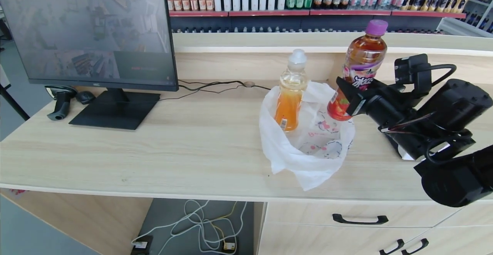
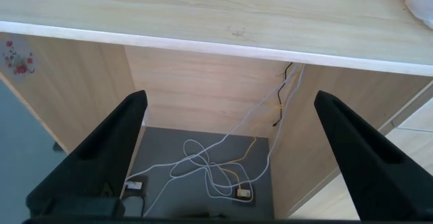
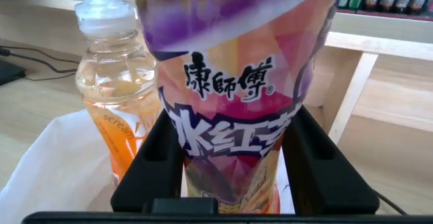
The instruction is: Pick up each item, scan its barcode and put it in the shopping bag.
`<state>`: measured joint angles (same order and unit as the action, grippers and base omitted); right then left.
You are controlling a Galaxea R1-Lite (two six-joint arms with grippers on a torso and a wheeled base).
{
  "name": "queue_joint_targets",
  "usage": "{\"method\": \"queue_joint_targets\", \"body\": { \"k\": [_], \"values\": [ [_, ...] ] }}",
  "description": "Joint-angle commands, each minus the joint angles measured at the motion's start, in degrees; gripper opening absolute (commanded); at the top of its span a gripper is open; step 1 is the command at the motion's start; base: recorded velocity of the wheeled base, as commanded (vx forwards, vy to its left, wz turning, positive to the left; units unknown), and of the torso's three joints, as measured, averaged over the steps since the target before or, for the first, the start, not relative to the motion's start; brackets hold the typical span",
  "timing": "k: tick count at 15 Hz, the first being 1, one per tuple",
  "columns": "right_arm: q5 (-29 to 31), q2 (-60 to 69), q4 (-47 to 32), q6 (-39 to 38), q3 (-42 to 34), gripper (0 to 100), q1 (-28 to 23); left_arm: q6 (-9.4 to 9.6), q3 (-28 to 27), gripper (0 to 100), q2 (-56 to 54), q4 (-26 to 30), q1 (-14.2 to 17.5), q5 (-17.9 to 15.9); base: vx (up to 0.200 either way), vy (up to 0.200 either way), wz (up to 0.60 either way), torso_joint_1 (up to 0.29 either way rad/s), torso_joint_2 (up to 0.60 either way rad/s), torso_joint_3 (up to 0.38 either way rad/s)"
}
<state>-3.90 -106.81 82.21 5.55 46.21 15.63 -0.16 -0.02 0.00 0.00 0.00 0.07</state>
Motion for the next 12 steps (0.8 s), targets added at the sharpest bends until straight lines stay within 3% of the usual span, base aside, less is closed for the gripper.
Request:
{"method": "queue_joint_targets", "body": {
  "k": [1, 12],
  "values": [
    [0.12, -4.63, 0.05, -1.33, 3.80, 0, 0.28, -0.02, 0.02, 100, 0.00, 0.00, 0.00, 0.01, 0.000, 0.000, 0.00, 0.000, 0.00, 0.000],
    [0.82, -14.12, 0.93, -4.84, 9.16, 0, 1.33, -0.02, 0.02, 100, 0.00, -0.18, 0.00, 0.01, 0.000, 0.000, 0.00, 0.000, 0.00, 0.000]
  ]
}}
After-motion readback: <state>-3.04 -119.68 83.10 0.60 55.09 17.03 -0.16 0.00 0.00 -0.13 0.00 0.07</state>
